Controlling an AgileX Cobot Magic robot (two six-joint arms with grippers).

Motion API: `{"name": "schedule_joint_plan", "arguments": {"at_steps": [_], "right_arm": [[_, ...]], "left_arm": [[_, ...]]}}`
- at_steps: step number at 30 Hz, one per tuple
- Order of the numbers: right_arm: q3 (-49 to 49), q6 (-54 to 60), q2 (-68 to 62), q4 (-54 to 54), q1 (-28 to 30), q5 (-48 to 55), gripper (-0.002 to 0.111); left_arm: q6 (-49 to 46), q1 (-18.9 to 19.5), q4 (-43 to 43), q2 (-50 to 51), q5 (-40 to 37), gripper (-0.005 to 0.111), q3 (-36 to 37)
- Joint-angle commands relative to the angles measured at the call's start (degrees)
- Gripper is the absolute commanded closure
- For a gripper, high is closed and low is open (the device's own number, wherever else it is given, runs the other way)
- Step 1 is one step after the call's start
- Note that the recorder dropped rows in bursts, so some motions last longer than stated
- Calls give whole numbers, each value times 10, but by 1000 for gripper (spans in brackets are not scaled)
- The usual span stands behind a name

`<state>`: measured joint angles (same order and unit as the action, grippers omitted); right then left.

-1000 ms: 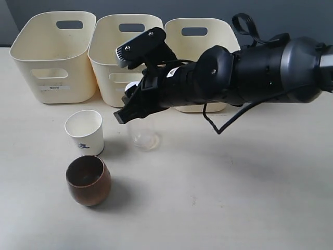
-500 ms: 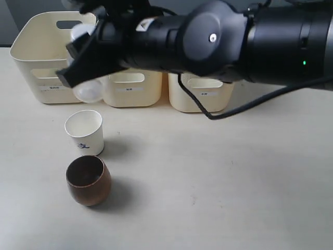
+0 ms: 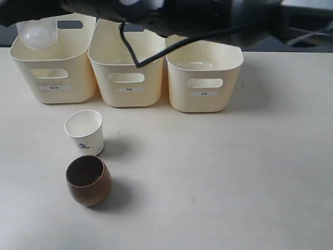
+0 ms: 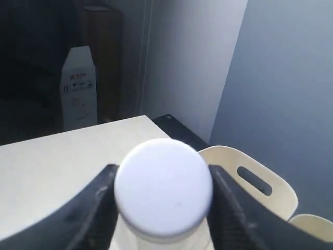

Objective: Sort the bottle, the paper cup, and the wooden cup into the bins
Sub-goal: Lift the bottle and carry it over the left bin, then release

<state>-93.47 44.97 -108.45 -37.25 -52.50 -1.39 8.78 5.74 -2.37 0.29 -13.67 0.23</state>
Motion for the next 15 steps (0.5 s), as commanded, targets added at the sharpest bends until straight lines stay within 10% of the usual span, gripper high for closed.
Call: {"name": "schedule_joint_plan", "arguments": {"at_steps": [1, 15], "right_arm": [[-79, 7, -75, 26, 4, -6, 109], [-203, -2, -220, 20, 63, 30, 109]], "left_arm": [[1, -2, -1, -3, 4, 107, -2], [1, -2, -1, -3, 4, 107, -2]]}}
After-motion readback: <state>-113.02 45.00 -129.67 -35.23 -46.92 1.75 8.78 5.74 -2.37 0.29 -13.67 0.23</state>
